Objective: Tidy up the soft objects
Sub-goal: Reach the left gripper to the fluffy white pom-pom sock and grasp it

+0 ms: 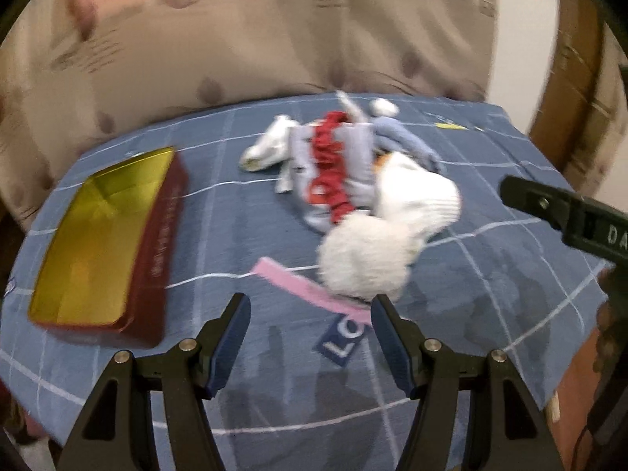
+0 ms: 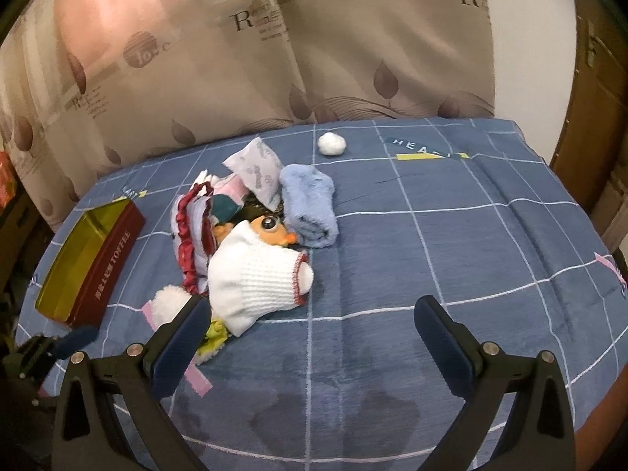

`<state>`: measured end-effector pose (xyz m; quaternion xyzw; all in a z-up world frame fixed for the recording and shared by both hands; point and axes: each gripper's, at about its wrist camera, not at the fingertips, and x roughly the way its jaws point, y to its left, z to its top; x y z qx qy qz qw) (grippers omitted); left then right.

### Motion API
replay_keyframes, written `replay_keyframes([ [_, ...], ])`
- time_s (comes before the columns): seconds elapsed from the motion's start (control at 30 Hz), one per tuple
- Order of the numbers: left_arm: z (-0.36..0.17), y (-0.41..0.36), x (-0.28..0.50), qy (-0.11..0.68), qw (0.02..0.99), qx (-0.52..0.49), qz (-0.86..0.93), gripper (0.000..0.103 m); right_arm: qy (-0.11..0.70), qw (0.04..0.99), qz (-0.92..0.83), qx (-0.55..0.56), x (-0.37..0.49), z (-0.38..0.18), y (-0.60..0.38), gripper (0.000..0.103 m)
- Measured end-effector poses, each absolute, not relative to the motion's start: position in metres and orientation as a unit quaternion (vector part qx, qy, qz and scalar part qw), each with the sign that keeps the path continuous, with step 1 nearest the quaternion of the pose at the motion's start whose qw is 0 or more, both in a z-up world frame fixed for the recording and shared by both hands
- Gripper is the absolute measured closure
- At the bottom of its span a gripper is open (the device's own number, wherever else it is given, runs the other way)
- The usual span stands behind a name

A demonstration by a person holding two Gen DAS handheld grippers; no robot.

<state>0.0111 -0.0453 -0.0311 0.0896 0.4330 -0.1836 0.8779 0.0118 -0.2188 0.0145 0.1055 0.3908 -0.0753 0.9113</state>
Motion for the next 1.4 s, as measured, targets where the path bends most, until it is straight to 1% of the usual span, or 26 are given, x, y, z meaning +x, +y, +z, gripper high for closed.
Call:
replay_keyframes([
  [0.13,-0.038,-0.057,0.020,0.435,0.865,0.109,-0.224,0.037,0.391,0.910,-0.078,0.111,0.012,0.014,-0.224,0.000],
  [0.33,-0.044,-0.064,0.038,0.443,0.856,0.099,-0.247,0.038,0.397,0.907,-0.073,0.115,0.014,0.010,-0.224,0.000],
  [0.5,-0.047,-0.079,0.047,0.435,0.850,0.118,-0.274,0.037,0.399,0.907,-0.069,0.114,0.015,0.008,-0.221,0.000],
  [0.67,-0.061,-0.093,0.059,0.443,0.843,0.141,-0.270,0.037,0.404,0.904,-0.071,0.118,0.017,0.004,-0.223,0.000],
  [0.93,-0.079,-0.090,0.074,0.474,0.829,0.109,-0.278,0.038,0.413,0.900,-0.070,0.120,0.019,-0.004,-0.225,0.000],
  [0.97,-0.080,-0.088,0.074,0.473,0.829,0.104,-0.278,0.038,0.415,0.899,-0.070,0.120,0.019,-0.005,-0.225,0.000],
  [1.03,-0.079,-0.084,0.073,0.472,0.830,0.092,-0.283,0.047,0.417,0.898,-0.069,0.118,0.020,-0.007,-0.224,0.000],
  [1.07,-0.078,-0.081,0.073,0.472,0.830,0.084,-0.287,0.050,0.418,0.898,-0.069,0.117,0.020,-0.008,-0.223,0.000],
  [1.13,-0.077,-0.077,0.072,0.474,0.828,0.074,-0.290,0.050,0.418,0.899,-0.068,0.114,0.021,-0.010,-0.223,0.000],
  [1.4,-0.056,-0.049,0.059,0.443,0.854,0.066,-0.264,0.051,0.425,0.898,-0.051,0.099,0.025,-0.019,-0.211,0.000],
])
